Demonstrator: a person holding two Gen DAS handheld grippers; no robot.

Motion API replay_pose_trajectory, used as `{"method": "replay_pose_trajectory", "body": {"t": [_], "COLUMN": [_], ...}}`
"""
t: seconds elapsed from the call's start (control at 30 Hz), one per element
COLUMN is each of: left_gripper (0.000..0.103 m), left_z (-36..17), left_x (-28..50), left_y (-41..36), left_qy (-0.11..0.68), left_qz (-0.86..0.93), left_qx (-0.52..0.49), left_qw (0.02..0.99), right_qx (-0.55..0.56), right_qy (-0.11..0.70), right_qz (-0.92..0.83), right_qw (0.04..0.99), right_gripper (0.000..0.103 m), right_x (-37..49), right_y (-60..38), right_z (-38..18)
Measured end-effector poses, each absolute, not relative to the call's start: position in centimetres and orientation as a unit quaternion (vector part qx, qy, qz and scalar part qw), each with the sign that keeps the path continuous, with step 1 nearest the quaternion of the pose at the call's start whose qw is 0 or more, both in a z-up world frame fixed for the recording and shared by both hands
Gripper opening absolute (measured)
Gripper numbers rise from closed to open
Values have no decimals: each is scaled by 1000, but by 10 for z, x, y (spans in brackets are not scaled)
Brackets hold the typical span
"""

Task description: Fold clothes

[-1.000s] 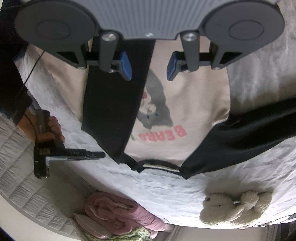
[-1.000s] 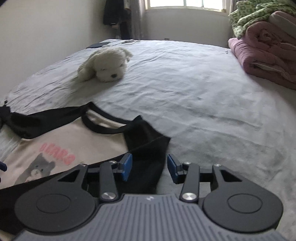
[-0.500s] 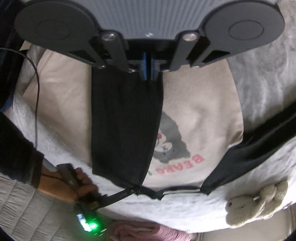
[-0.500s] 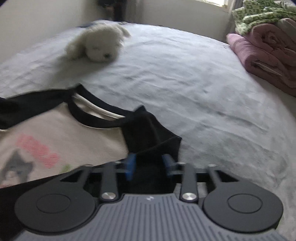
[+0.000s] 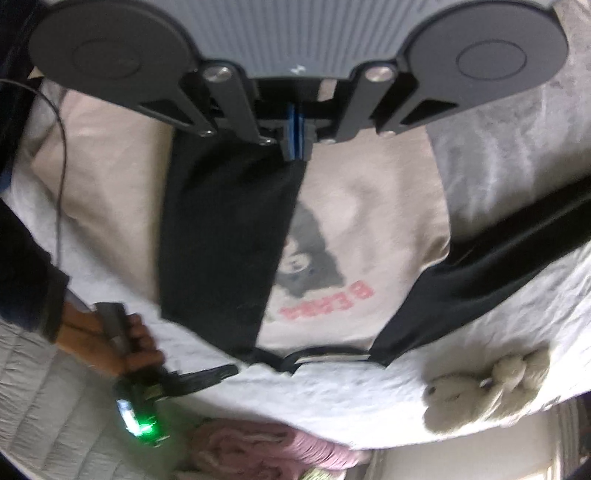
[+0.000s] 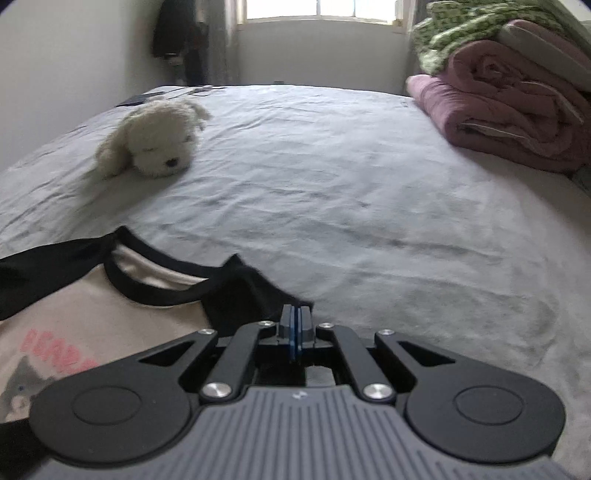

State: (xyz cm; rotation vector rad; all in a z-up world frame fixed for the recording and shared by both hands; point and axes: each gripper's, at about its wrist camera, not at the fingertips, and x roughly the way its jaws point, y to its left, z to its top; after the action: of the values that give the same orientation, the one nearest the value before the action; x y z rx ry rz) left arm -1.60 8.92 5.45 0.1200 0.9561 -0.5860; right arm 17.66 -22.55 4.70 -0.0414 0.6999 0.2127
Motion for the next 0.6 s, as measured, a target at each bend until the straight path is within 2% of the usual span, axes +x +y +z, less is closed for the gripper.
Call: {"method": "replay_pose_trajectory", "body": {"t": [0.03,0.13,0.2,0.23,0.3,0.33,0.4,0.6], "left_gripper": [3,3,3,3,3,2,2,6], "left_z": [54,56,60,61,62,62,63,59], "left_x": [-15,-13,-12,-12,-11,-10,-9,-15], "left_y": [90,92,95,96,97,99,103,99], "left_qy": [455,453,448,446,445,445,443,454], "left_qz": [-279,-280,-280,-279,-270,-267,-265,-296], "left_qx": [55,46,39,39,43,43,40,42], "left_qw": [844,845,848,850,853,854,855,839], "right_qx": [-9,23,2,-13,-38,-41,-38,36], "right_qy": [346,355,359,362,368,370,372,356], "right_qz": [108,125,136,140,143,147,142,110], "right_qw": [932,926,923,922,918,917,917,927], "right_gripper": [15,15,17,26,37,33,4,3], "right_x": [178,180,180,181,183,185,187,188], "right_y": [-229,-238,-232,-228,-222,-221,-222,-247], "right_z": [46,43,40,39,35,33,31,36]}}
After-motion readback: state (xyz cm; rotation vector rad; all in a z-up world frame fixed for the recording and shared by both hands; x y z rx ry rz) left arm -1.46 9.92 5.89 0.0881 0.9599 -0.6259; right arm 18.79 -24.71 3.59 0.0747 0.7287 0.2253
